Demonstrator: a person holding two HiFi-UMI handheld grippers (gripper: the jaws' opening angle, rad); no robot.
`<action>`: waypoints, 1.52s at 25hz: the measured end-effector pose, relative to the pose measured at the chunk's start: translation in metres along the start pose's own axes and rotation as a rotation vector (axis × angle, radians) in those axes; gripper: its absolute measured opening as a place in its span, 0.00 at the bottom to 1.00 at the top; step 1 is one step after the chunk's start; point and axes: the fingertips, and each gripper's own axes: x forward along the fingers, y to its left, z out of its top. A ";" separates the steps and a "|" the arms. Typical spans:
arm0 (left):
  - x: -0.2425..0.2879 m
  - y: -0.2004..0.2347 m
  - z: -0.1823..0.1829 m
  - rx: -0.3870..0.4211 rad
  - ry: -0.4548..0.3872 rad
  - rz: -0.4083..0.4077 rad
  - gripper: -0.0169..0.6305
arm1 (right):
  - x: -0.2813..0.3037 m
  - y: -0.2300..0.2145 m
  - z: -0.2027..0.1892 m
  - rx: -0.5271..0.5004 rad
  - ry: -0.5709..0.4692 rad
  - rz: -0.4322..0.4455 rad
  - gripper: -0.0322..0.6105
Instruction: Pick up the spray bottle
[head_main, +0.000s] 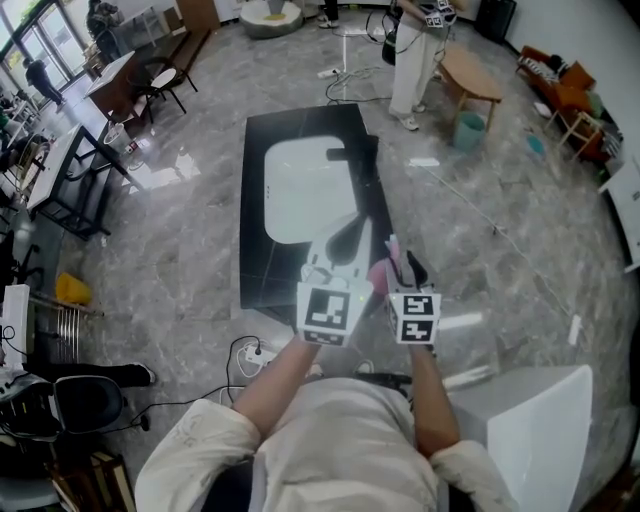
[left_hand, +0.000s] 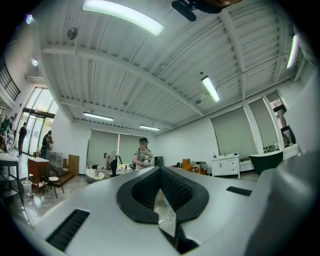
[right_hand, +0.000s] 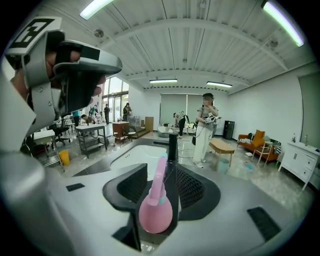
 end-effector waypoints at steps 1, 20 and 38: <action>0.000 0.000 0.000 0.001 0.000 0.001 0.03 | 0.001 0.000 0.000 -0.006 0.003 -0.002 0.30; -0.008 0.012 -0.002 0.011 0.012 0.025 0.03 | 0.019 0.001 -0.029 0.005 0.078 -0.019 0.29; -0.008 0.013 -0.006 0.005 0.020 0.020 0.03 | 0.020 -0.001 -0.031 0.018 0.058 -0.034 0.20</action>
